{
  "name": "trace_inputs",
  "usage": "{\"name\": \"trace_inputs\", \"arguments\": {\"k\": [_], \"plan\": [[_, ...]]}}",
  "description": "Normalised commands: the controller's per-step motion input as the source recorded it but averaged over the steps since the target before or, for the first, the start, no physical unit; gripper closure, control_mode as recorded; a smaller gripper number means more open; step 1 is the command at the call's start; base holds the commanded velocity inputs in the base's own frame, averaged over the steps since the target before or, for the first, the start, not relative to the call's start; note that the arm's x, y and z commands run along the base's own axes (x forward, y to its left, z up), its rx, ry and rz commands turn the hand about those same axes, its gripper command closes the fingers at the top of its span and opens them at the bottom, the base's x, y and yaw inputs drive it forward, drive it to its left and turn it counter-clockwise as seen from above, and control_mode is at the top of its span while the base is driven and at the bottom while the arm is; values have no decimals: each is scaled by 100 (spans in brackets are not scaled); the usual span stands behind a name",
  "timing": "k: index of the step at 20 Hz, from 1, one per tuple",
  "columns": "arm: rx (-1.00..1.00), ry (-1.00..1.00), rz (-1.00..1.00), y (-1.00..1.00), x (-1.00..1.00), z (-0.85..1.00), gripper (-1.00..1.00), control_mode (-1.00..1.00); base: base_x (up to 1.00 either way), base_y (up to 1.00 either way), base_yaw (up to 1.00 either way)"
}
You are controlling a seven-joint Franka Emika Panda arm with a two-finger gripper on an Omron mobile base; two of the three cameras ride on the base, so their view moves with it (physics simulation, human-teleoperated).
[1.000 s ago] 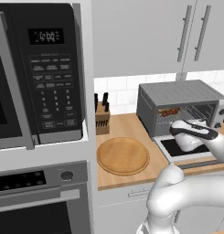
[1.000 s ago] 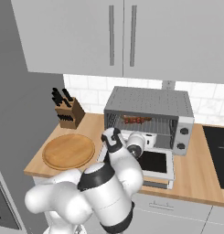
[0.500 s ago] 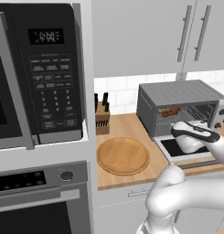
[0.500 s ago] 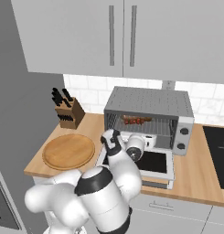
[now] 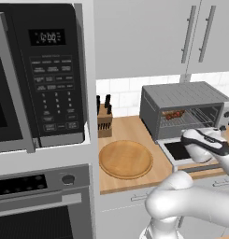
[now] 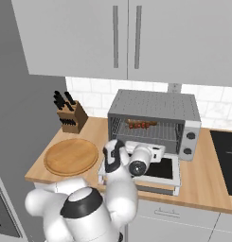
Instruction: Pick up the kebab skewer and baguette bread, and place them inside the toaster oven. Close the toaster oven door and start by setting the timer.
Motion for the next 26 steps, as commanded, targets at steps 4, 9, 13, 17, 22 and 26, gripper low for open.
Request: {"name": "trace_inputs", "arguments": {"k": [4,9,13,17,22,26], "plan": [[0,0,0,-46,-56,4,-100,-100,0,0,0],[-3,0,0,-31,-80,1,-100,-100,0,0,0],[-1,7,0,-26,-78,2,-100,-100,0,0,0],[0,15,0,-29,-59,6,-100,-100,0,0,0],[0,19,0,-20,-52,1,-100,-100,0,0,0],[-1,25,0,0,-44,0,-100,-100,0,0,0]]}}
